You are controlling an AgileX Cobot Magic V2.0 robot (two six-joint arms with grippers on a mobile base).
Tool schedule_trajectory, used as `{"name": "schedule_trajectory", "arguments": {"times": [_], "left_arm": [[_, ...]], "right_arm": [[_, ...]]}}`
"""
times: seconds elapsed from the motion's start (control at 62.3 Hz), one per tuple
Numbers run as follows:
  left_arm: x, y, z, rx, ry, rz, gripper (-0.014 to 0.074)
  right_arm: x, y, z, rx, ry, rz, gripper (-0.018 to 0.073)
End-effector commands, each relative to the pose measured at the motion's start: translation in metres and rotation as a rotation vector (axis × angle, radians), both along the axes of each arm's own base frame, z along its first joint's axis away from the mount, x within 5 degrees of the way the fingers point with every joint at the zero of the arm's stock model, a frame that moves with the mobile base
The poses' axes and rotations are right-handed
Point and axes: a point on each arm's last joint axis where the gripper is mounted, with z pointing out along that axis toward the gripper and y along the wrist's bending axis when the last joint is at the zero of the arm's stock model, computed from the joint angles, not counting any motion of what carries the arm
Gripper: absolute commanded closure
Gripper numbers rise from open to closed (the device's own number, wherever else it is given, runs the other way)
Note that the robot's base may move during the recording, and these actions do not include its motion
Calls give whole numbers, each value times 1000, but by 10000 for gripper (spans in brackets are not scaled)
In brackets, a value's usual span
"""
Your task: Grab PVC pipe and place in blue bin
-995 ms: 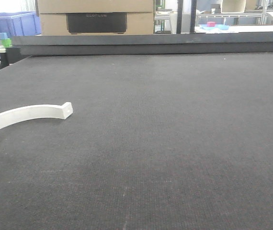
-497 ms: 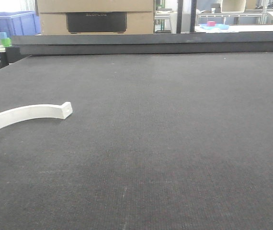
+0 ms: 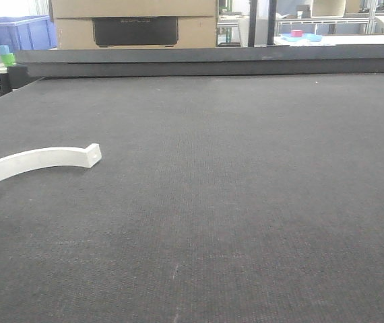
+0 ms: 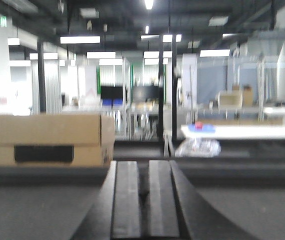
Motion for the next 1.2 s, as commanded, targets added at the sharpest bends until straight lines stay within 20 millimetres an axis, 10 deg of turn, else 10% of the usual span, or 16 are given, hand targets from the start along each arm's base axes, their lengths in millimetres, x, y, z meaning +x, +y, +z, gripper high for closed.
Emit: {"name": "schedule_trajectory", "arguments": {"times": [0.0, 0.241, 0.578, 0.979, 1.187], "left_arm": [[16, -1, 18, 12, 101, 17, 707], [80, -1, 36, 97, 449, 108, 707], [167, -23, -24, -99, 866, 124, 707], [201, -29, -65, -78, 1050, 142, 707], [203, -1, -76, -171, 1144, 248, 707]], "right_arm": [[14, 3, 20, -15, 120, 24, 715], [65, 9, 48, -87, 492, 61, 715], [136, 15, -11, -125, 1074, 116, 715], [165, 25, -36, -11, 1209, 192, 715], [174, 27, -46, 14, 1264, 206, 715]]}}
